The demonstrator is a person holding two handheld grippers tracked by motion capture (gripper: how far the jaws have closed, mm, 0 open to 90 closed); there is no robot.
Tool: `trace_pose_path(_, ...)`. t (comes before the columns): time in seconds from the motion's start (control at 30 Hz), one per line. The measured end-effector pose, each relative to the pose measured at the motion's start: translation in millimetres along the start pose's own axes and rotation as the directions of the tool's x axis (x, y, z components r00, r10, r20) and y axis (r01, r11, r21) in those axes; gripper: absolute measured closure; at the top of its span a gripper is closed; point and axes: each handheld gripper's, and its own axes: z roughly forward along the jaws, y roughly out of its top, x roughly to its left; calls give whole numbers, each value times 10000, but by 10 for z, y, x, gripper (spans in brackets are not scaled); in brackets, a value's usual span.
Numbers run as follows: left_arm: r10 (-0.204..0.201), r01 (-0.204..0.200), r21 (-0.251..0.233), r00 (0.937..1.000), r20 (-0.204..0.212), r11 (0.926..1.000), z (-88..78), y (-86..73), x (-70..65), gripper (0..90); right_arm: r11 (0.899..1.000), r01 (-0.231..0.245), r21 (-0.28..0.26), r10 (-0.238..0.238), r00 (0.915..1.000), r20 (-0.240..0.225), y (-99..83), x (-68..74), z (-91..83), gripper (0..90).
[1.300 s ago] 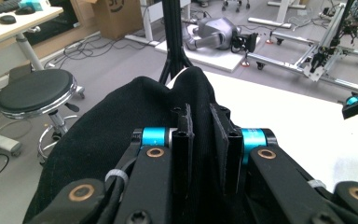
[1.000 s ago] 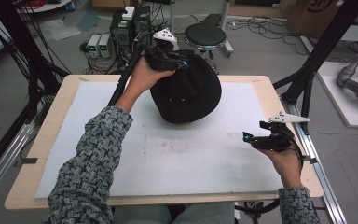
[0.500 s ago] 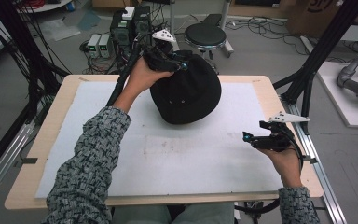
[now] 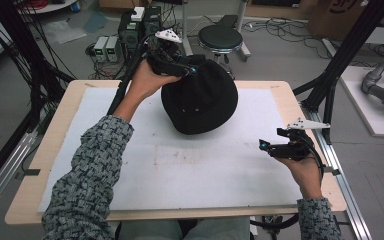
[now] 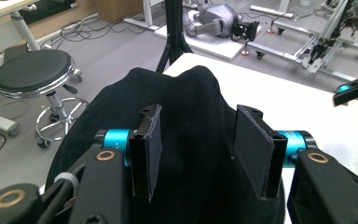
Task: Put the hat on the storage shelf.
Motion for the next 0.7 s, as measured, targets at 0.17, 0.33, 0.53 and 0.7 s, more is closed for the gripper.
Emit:
trace_pose_path(0.17, 220, -222, -42, 9991, -355, 9997, -229, -83, -9, 501, 10000, 14, 1, -14, 10000, -50, 28, 10, 24, 115)
trace_pose_path(0.33, -271, 254, -317, 9982, -534, 9992, -526, -288, 47, 494, 9999, 100, -10, -100, 9999, -103, 49, 17, 61, 115)
trace_pose_path(0.53, -628, 596, -358, 9935, -954, 9976, -888, -625, 79, 463, 9999, 112, 64, -111, 9998, -171, 64, 24, 110, 115)
trace_pose_path(0.7, -773, 724, -376, 9856, -1507, 9967, -1142, -961, 38, 421, 9997, 172, 164, -169, 9996, -205, 83, 38, 148, 115)
